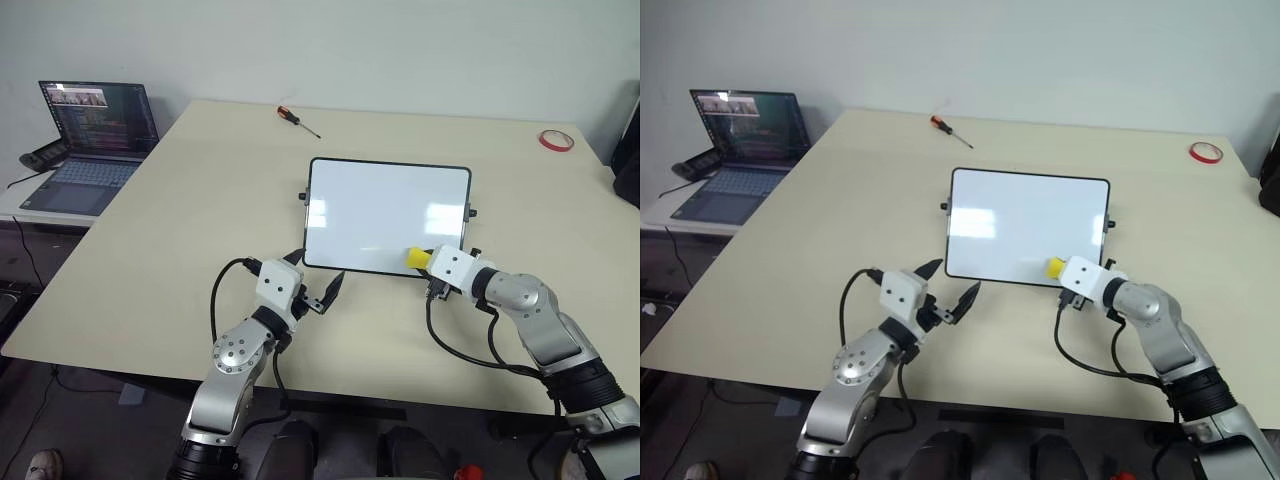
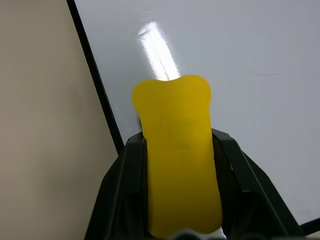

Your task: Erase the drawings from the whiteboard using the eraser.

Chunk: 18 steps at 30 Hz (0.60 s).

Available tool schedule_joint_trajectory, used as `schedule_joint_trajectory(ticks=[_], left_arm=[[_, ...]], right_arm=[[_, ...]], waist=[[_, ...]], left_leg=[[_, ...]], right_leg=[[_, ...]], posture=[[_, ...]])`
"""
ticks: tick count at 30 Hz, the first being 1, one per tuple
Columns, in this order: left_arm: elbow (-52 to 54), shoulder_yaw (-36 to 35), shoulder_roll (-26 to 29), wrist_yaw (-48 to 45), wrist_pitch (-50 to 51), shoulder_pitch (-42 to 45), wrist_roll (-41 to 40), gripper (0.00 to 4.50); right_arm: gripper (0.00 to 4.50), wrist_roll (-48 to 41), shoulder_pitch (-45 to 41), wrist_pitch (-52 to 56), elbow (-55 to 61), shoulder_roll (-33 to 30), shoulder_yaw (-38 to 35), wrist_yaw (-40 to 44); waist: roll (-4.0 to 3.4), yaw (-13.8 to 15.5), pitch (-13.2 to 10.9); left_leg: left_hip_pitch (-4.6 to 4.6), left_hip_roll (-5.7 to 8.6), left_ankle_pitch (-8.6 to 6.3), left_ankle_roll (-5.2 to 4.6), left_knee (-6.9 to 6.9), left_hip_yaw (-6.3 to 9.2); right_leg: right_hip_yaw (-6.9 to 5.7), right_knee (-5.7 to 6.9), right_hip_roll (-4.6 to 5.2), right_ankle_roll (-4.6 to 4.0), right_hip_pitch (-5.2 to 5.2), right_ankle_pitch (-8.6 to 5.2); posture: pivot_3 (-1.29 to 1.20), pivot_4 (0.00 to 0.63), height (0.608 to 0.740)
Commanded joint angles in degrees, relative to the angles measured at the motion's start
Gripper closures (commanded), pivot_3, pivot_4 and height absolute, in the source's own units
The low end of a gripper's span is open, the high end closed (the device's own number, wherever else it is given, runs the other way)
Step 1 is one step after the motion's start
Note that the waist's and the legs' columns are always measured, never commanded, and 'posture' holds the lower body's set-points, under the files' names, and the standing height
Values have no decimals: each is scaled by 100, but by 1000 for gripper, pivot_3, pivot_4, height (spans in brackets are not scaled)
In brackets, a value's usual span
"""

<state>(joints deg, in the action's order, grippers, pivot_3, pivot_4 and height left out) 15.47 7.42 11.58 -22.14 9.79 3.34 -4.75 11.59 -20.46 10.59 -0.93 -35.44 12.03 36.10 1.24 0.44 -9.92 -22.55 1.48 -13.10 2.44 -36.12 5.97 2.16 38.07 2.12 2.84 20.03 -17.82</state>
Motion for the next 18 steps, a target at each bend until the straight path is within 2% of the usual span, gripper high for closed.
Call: schedule_joint_trajectory(ticks=[1,6,12,18], left_arm=[[134,16,-3,-98,-79,154,-122,0],[67,-128,75,-439,-50,465,-479,0],[-357,-236,448,-1466,30,1160,-1173,0],[-1210,175,521,-2715,35,2038,-1507,0]], right_arm=[[3188,-413,277,416,248,165,-549,-162],[3188,-1468,778,1084,1804,572,-1367,-191],[3188,-1950,1444,2298,3642,749,-2345,-783],[3188,-2046,1727,4023,4116,1017,-3074,-1568]], waist=[[0,2,0],[-11,-15,-8],[-13,-55,-9],[-13,-57,-9]], left_leg=[[-4,1,0,0,0,1],[-37,1,-1,1,8,1],[-41,-4,-3,3,21,-7],[-36,2,-3,3,18,-17]], right_leg=[[0,-3,0,1,1,0],[0,-2,0,1,33,2],[-2,-4,-7,0,45,-2],[-7,-1,-15,2,42,-3]], posture=[[0,150,740],[0,150,740],[0,150,740],[0,150,740]])
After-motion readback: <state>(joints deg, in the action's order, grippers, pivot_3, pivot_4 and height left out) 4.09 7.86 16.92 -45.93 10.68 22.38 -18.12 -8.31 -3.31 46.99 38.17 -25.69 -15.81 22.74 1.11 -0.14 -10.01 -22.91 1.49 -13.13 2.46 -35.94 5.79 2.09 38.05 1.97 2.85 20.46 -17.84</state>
